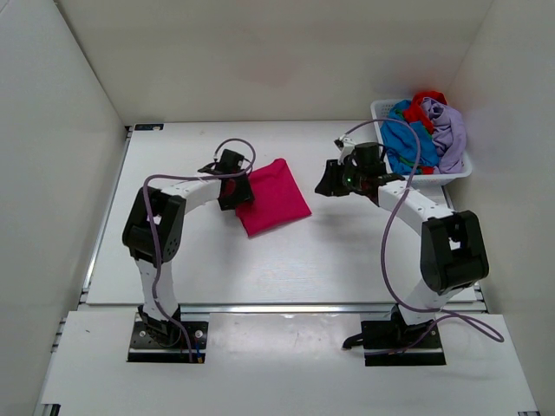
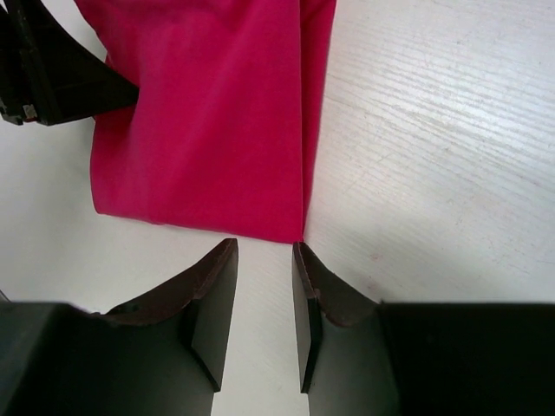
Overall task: Fold and stack the t-shirts
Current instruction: Put the neatly folded tshirt into the corner of the board with the left arm
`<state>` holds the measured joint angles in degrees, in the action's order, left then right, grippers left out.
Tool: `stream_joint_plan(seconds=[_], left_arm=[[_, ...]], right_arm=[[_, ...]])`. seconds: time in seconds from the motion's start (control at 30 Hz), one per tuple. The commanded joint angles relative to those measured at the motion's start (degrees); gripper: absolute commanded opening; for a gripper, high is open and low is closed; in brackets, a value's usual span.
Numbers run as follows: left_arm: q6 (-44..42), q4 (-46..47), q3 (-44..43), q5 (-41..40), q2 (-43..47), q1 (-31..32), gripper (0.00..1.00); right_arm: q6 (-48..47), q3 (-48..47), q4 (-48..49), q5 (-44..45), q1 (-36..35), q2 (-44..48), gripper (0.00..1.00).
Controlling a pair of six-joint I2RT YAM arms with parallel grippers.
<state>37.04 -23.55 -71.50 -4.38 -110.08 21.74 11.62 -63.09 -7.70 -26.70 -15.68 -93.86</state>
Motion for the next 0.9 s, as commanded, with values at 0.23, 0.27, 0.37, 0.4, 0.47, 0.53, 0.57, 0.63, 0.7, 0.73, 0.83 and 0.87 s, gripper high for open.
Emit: stream_joint_plan(seconds=[0.23, 0.27, 0.37, 0.4, 0.47, 0.53, 0.57, 0.63, 0.7, 0.73, 0.83, 0.87], left_arm=[[-0.7, -3.7, -1.9, -3.5, -3.2, 2.2, 0.0], [-1.5, -4.7, -1.8, -3.9, -3.0, 1.0, 0.0], [-5.3, -6.4, -3.5, -6.0, -2.5, -1.9, 0.0], [-6.7, -6.9, -4.5, -6.2, -2.9, -2.7, 0.0], [-8.6, -8.7, -7.3, -7.7, -3.9, -4.1, 0.0], [-11.3, -12.3, -11.1, -10.3, -6.2, -5.0, 0.0], [-12.0, -13.2, -14.4, -11.9, -8.2, -5.3, 0.0], [-13.8, -17.9, -20.0, -14.9, -12.4, -6.0, 0.0], [-15.1, -21.2, -28.0, -17.8, -15.4, -6.8, 0.0], [-15.8, -22.6, -31.5, -19.2, -17.2, -7.4, 0.0], [-18.2, -26.1, -40.3, -21.5, -22.0, -9.3, 0.0], [-19.2, -27.5, -42.2, -22.8, -23.0, -10.1, 0.0]], right_arm=[[0.4, 3.0, 3.8, -2.1, 2.1, 4.4, 0.29], [0.2, 2.8, 3.5, -2.2, 2.7, 4.9, 0.29], [-1.3, 1.7, 1.8, -1.9, 2.9, 5.9, 0.29], [-1.7, 1.7, 1.3, -1.3, 3.0, 6.1, 0.29], [-3.0, -0.4, -0.7, -0.6, 3.0, 6.9, 0.29], [-3.7, -1.8, -2.1, -0.5, 3.4, 7.3, 0.29], [-4.1, -2.7, -3.3, -0.3, 3.6, 7.3, 0.3], [-4.4, -4.3, -4.5, 0.0, 3.7, 7.8, 0.3], [-5.9, -5.5, -6.3, 0.4, 3.7, 8.9, 0.31], [-5.8, -5.6, -6.5, 1.0, 3.6, 9.3, 0.3], [-5.9, -5.4, -7.1, 1.2, 4.0, 11.2, 0.31], [-5.6, -4.9, -7.2, 1.0, 4.2, 11.7, 0.3]])
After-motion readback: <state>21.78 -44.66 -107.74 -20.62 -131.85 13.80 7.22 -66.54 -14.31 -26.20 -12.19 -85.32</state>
